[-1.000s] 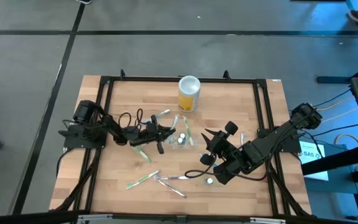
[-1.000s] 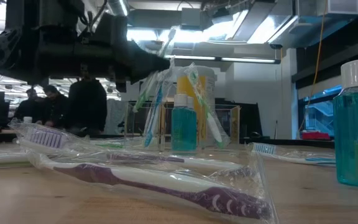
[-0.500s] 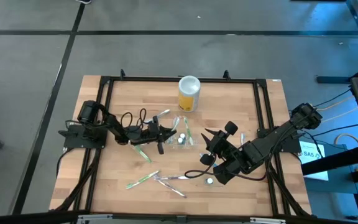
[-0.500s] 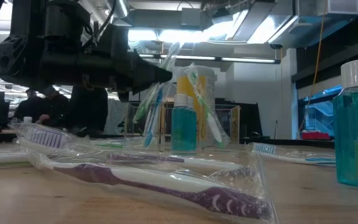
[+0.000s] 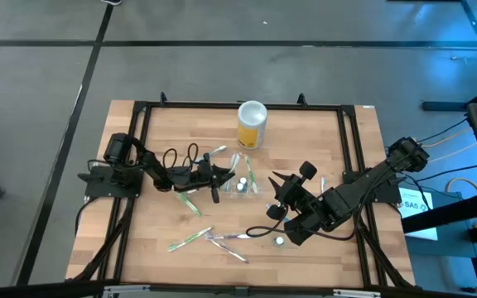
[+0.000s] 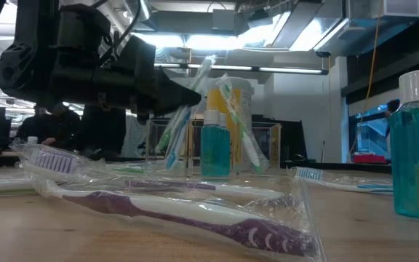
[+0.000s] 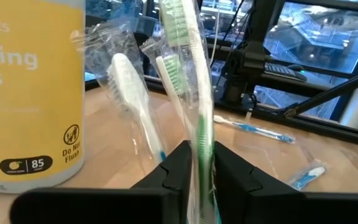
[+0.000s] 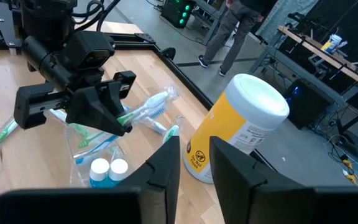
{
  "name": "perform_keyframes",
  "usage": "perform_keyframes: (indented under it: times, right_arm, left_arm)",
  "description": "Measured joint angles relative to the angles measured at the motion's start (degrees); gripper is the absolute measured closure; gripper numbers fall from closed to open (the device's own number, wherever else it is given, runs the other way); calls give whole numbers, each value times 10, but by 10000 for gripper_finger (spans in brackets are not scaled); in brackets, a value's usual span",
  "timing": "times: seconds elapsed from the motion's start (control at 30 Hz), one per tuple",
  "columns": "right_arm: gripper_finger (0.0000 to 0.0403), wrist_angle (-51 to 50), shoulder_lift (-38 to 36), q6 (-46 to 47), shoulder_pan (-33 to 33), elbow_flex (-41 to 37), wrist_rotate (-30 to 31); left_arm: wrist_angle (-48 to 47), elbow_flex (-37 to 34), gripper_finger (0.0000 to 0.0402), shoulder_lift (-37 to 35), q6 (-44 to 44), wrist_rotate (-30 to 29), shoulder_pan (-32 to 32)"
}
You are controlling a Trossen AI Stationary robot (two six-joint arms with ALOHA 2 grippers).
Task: Pick & Place toothbrushing station
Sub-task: Put the green toothbrush into the transparent organizer
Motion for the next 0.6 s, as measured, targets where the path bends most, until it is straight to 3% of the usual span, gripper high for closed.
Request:
perform_keyframes:
  times: [0.6]
  right_arm:
    - [298, 0, 0, -12, 0, 0, -2]
  left_arm:
    - [0, 0, 260, 0, -3, -1, -3]
